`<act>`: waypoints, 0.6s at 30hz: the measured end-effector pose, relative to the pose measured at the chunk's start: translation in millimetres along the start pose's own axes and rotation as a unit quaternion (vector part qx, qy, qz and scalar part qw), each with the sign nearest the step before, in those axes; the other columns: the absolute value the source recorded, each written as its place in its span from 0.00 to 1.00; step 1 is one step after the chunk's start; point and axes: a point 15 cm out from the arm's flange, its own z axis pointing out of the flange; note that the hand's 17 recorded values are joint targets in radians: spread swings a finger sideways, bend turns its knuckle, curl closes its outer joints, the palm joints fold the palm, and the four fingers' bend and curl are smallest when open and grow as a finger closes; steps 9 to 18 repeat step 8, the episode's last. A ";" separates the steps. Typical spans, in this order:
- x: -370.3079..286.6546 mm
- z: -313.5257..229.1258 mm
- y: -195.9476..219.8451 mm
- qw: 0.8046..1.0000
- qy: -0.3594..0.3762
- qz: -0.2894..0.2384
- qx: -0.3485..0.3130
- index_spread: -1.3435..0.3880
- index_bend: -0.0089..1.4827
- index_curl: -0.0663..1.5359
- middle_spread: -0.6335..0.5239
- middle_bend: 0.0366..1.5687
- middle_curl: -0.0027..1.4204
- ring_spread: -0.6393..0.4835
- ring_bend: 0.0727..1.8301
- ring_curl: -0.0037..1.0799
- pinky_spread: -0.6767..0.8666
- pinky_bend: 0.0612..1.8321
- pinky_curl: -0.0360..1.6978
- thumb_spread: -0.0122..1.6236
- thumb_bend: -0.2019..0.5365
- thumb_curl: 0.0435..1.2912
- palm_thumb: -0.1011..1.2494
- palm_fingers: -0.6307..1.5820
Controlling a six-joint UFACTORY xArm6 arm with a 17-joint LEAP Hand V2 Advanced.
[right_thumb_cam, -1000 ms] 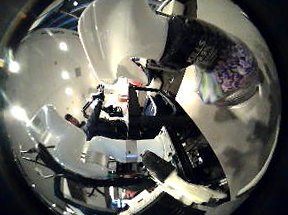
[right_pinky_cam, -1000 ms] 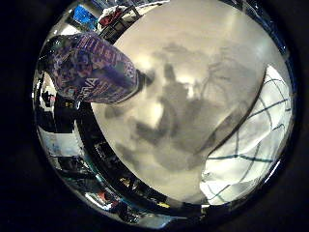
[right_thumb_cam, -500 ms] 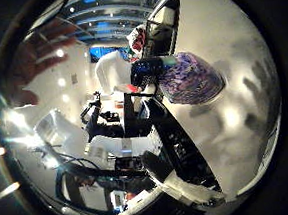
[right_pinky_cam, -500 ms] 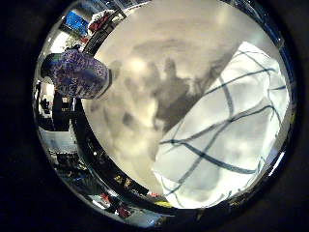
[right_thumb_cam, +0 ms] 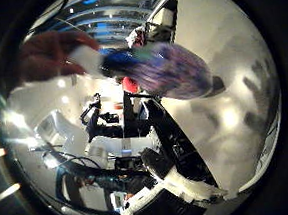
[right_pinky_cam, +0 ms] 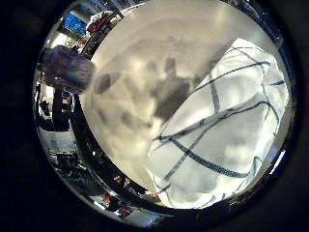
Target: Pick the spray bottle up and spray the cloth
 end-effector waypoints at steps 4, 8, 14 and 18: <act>1.5 -0.9 -0.4 1.000 0.001 0.001 0.001 0.51 0.11 0.21 0.52 0.10 0.22 0.57 0.17 0.25 0.68 0.23 0.20 0.56 0.23 0.20 0.43 0.32; 2.0 -1.4 -0.4 1.000 0.001 0.002 0.002 0.51 0.11 0.21 0.52 0.10 0.22 0.57 0.17 0.25 0.68 0.24 0.20 0.56 0.23 0.20 0.43 0.32; 2.0 -1.4 -0.4 1.000 0.001 0.002 0.002 0.51 0.11 0.21 0.52 0.10 0.22 0.57 0.17 0.25 0.68 0.24 0.20 0.56 0.23 0.20 0.43 0.32; 2.0 -1.4 -0.4 1.000 0.001 0.002 0.002 0.51 0.11 0.21 0.52 0.10 0.22 0.57 0.17 0.25 0.68 0.24 0.20 0.56 0.23 0.20 0.43 0.32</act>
